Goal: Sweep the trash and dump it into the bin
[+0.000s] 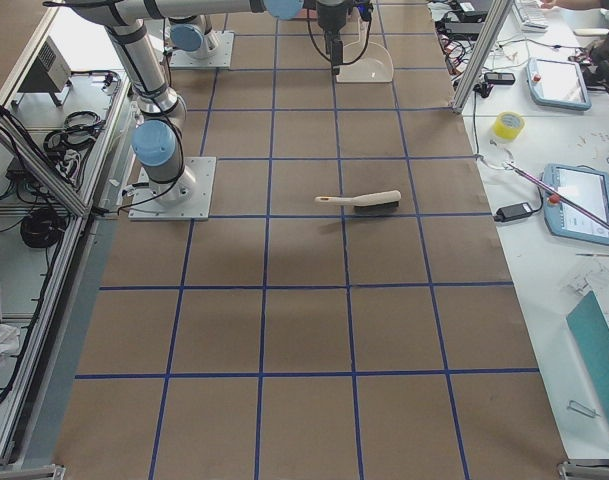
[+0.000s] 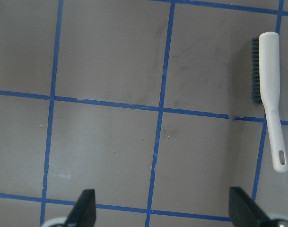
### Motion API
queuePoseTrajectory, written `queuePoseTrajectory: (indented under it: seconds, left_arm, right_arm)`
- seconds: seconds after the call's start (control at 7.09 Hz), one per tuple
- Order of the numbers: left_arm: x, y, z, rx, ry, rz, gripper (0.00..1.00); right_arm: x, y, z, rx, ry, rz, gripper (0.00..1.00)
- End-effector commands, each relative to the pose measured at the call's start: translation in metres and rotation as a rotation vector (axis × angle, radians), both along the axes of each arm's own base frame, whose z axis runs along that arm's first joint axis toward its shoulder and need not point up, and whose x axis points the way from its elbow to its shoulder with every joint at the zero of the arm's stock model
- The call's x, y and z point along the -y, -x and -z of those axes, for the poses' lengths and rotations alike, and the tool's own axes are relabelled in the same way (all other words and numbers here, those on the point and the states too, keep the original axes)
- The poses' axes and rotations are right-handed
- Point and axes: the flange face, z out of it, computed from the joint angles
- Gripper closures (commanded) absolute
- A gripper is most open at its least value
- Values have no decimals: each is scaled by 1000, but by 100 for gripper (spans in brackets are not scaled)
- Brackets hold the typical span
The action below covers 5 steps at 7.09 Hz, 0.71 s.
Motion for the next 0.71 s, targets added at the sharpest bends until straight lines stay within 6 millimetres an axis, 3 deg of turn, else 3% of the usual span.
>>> queuePoseTrajectory:
  seconds: [0.0, 0.56]
  left_arm:
    - [2, -1, 0, -2, 1, -1, 0]
    - [0, 1, 3, -2, -9, 2, 0]
  right_arm:
    - [1, 1, 0, 5, 2, 8, 1]
    - [1, 0, 3, 6, -5, 4, 1]
